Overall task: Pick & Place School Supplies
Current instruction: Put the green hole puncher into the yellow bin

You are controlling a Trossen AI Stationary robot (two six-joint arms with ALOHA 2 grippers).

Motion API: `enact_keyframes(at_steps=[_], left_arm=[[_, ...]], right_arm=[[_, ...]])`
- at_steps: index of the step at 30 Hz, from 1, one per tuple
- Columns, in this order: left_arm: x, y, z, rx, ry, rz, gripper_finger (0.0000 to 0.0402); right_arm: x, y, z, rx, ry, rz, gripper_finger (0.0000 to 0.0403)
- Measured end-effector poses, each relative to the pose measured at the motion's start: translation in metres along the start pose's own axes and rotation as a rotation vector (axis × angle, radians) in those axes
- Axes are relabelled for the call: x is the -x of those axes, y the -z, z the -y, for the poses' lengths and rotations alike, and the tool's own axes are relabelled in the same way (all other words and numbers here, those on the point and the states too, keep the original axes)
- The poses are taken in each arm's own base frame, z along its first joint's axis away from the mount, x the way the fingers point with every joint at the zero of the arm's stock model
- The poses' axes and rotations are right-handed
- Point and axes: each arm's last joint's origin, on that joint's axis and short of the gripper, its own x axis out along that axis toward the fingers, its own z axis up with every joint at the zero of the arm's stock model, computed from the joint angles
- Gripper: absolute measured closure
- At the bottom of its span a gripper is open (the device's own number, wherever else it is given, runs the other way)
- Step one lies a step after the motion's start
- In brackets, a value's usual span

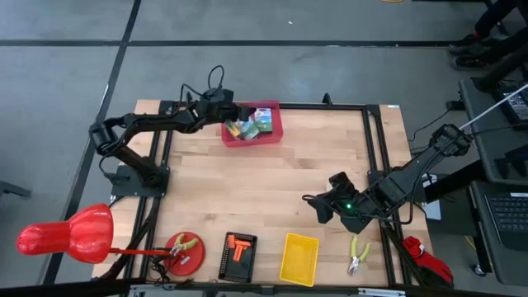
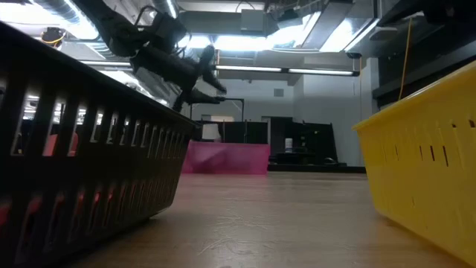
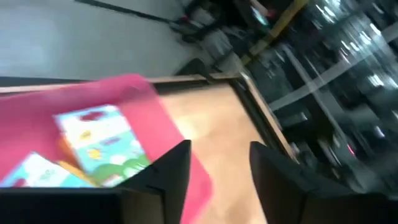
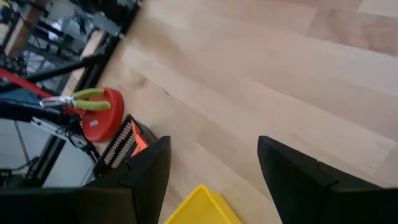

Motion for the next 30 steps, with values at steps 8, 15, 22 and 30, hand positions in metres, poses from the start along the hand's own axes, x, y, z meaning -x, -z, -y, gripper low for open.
enact_keyframes(at_steps=[8, 15, 22, 30], left_arm=[[0.004, 0.06, 0.053, -0.152, 0.272, -0.299, 0.0219], [0.023, 0.123, 0.099, -0.278, 0.355, -0.381, 0.025], [0.06, 0.145, 0.125, -0.374, 0.338, -0.355, 0.0267], [0.099, 0.151, 0.138, -0.438, 0.349, -0.384, 0.027]], right_arm=[[0.014, 0.006, 0.007, -0.045, 0.006, 0.041, 0.016], [0.022, 0.036, 0.029, -0.127, 0.259, -0.204, 0.016], [0.024, 0.089, 0.038, -0.153, 0.498, -0.481, 0.0162], [0.018, 0.113, 0.029, -0.162, 0.6, -0.578, 0.019]])
